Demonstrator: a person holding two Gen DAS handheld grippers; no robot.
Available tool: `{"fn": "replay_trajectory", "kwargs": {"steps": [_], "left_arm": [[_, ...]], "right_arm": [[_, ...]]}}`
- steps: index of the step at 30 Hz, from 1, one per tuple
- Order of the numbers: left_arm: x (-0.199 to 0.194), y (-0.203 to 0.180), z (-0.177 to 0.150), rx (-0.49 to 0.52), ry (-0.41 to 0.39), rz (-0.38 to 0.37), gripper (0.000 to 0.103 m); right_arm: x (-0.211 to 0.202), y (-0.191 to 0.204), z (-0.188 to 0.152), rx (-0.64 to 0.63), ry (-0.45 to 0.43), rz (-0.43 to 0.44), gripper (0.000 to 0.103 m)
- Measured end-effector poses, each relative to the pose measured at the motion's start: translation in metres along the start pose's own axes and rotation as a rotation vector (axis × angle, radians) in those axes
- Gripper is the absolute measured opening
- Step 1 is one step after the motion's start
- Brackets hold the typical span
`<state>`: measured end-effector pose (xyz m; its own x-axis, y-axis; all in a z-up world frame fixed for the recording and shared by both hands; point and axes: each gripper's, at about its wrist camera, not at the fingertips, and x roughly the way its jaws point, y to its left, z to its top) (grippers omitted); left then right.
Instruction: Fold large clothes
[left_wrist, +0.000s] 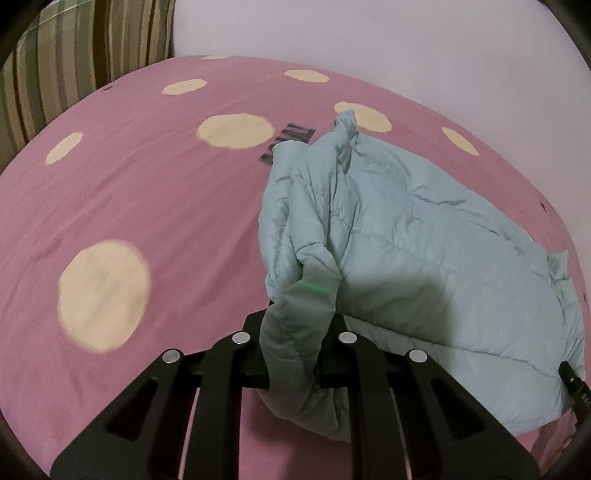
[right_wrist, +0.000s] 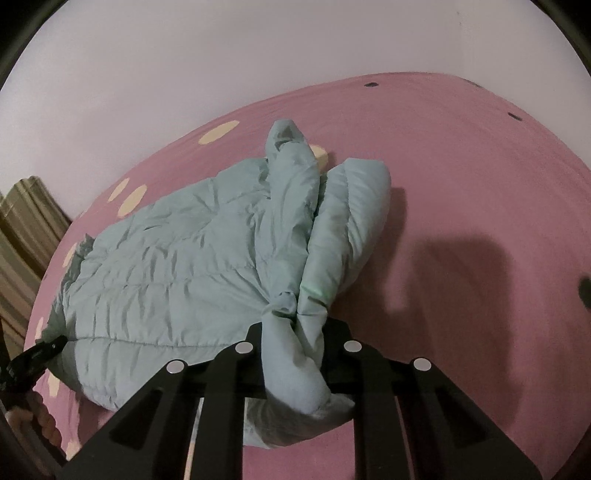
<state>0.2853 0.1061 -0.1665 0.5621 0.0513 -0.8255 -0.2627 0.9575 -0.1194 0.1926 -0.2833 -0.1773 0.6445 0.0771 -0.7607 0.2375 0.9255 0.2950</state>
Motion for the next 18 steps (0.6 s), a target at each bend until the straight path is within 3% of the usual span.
{"fn": "replay_trajectory", "kwargs": {"steps": [11, 18], "left_arm": [[-0.075, 0.048, -0.084, -0.005, 0.019, -0.028, 0.013], [-0.089, 0.062, -0.115, -0.006, 0.023, -0.017, 0.014]], "right_arm": [[-0.011, -0.001, -0.005, -0.024, 0.044, 0.034, 0.015], [-0.009, 0.004, -0.007, -0.063, 0.049, 0.009, 0.015]]}}
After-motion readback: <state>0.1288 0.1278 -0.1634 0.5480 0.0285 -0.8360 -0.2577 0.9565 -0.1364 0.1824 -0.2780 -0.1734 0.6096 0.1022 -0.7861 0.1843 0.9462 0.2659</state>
